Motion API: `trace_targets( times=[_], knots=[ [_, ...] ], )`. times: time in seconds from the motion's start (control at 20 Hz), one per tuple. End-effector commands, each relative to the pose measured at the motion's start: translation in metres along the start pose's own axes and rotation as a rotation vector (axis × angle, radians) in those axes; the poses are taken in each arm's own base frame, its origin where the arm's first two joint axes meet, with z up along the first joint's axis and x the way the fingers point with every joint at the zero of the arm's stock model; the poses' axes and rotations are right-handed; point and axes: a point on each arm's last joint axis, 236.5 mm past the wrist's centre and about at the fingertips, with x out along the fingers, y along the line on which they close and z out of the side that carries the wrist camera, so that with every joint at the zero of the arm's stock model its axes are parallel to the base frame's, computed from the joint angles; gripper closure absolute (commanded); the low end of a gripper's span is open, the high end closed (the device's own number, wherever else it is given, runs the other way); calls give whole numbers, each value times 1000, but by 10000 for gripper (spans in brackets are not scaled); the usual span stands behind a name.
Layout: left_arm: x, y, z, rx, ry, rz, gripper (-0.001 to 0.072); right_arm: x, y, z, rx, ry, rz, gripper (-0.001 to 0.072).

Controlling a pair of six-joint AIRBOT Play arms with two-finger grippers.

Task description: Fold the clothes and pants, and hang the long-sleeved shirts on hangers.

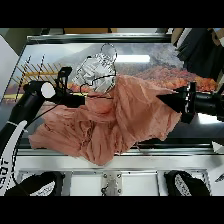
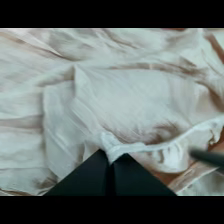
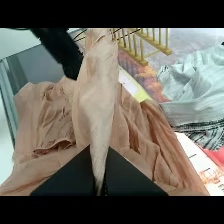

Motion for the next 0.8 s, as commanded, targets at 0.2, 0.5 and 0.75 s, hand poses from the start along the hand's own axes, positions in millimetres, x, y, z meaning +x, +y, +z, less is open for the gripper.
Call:
trace_targets(
  times=[0.2, 0.5, 0.75],
  knots=[
    [-41, 16, 53, 2, -101, 6, 697, -3, -6, -26, 33, 117, -45, 712],
    [-105, -27, 83, 106, -231, -37, 699, -4, -24, -22, 57, 96, -119, 712],
    [-189, -111, 83, 277, -420, -152, 698, 2, -25, -14, 84, 64, -129, 711]
  ],
)
